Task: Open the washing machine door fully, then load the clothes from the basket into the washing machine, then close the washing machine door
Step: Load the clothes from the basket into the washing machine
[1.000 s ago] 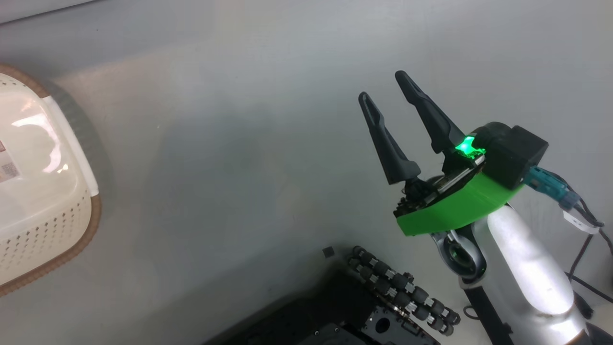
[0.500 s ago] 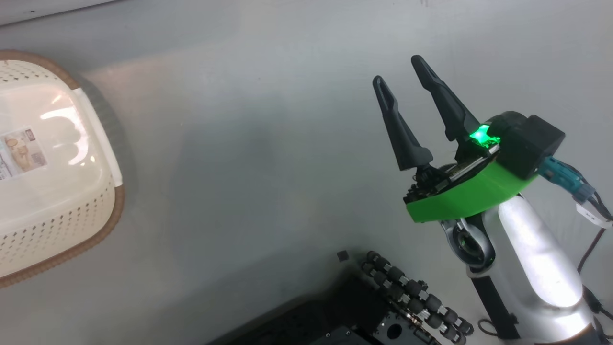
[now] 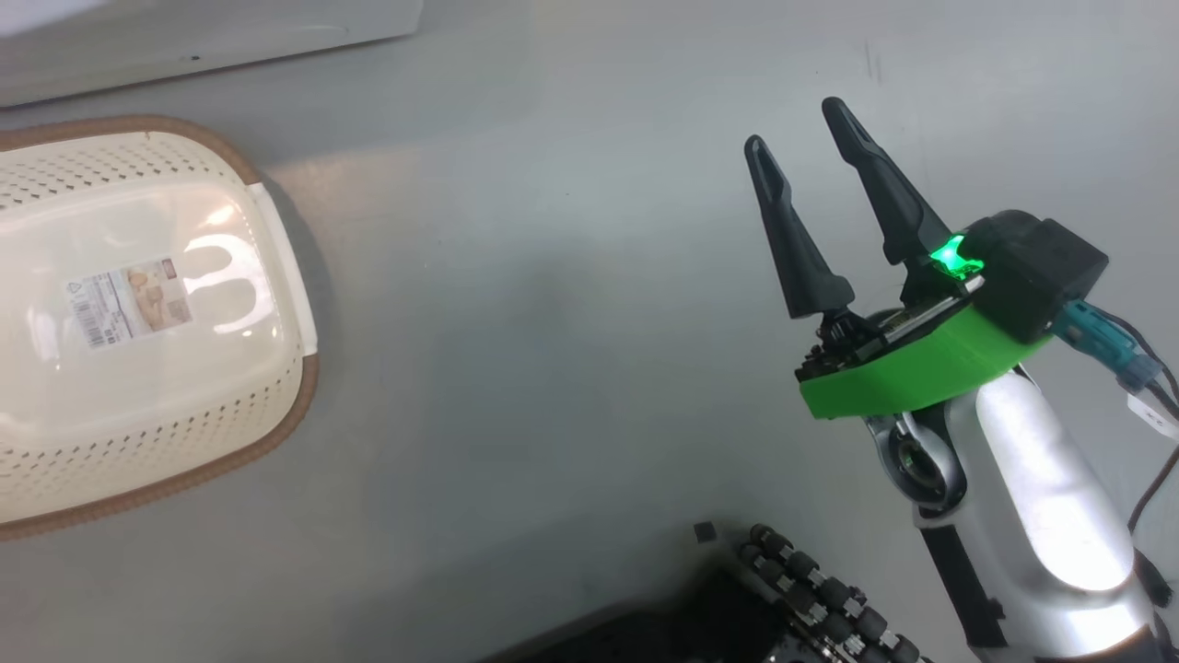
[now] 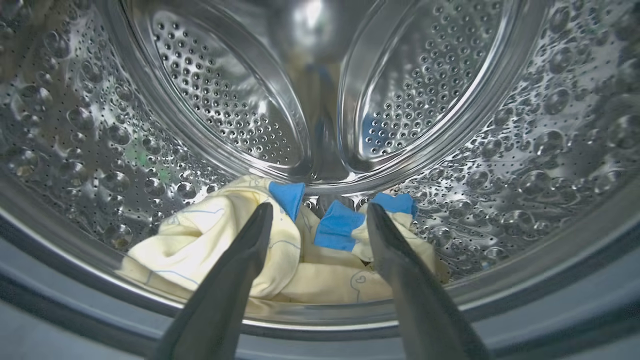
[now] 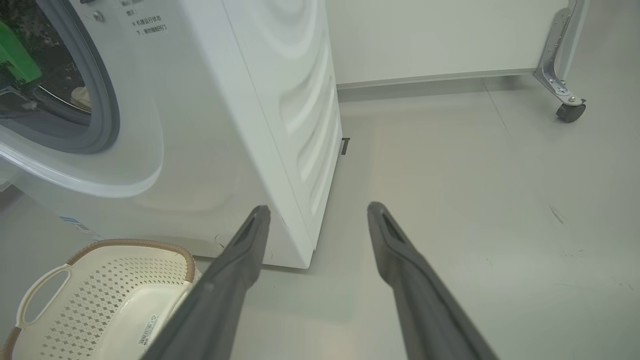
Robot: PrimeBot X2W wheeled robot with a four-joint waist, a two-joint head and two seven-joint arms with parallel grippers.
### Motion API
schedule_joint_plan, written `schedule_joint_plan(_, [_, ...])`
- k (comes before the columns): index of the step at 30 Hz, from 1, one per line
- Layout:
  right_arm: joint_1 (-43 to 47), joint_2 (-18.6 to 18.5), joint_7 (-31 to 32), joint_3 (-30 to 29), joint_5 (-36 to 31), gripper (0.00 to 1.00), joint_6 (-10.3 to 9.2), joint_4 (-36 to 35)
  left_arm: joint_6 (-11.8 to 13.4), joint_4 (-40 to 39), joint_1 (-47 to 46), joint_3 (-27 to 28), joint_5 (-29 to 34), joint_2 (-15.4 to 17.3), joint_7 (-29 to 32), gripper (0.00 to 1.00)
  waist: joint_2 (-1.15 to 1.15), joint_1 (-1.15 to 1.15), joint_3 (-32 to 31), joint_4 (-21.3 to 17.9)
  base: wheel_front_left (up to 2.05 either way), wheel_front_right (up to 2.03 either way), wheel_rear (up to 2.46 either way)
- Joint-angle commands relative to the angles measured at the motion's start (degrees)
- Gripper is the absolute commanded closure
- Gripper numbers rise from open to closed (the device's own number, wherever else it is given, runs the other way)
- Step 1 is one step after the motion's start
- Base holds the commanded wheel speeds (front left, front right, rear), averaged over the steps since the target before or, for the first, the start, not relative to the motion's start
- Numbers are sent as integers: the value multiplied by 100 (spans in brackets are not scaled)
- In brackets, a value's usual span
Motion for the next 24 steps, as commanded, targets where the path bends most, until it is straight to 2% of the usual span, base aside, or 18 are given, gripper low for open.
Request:
schedule_joint_plan(1, [266, -18, -53, 26, -49, 0, 43, -133, 406, -262, 157, 225, 3, 280, -84, 0, 0, 0, -131, 95, 0, 0, 0])
schedule_joint_plan(6, [396, -18, -53, -163, -180, 0, 43, -135, 615, -784, 1089, 295, -61, 171, -574, 0, 0, 0, -397, 309, 0, 0, 0])
schedule_joint_plan(14, [572, -18, -53, -469, -514, 0, 43, -133, 915, -1200, 2450, 26, -72, -453, -1331, 0, 0, 0, -884, 772, 0, 0, 0])
schedule_joint_plan(24, [870, -18, -53, -591, -776, 0, 43, -59, 1284, -1661, 3809, -209, 115, -990, -1687, 0, 0, 0, -1608, 1087, 0, 0, 0])
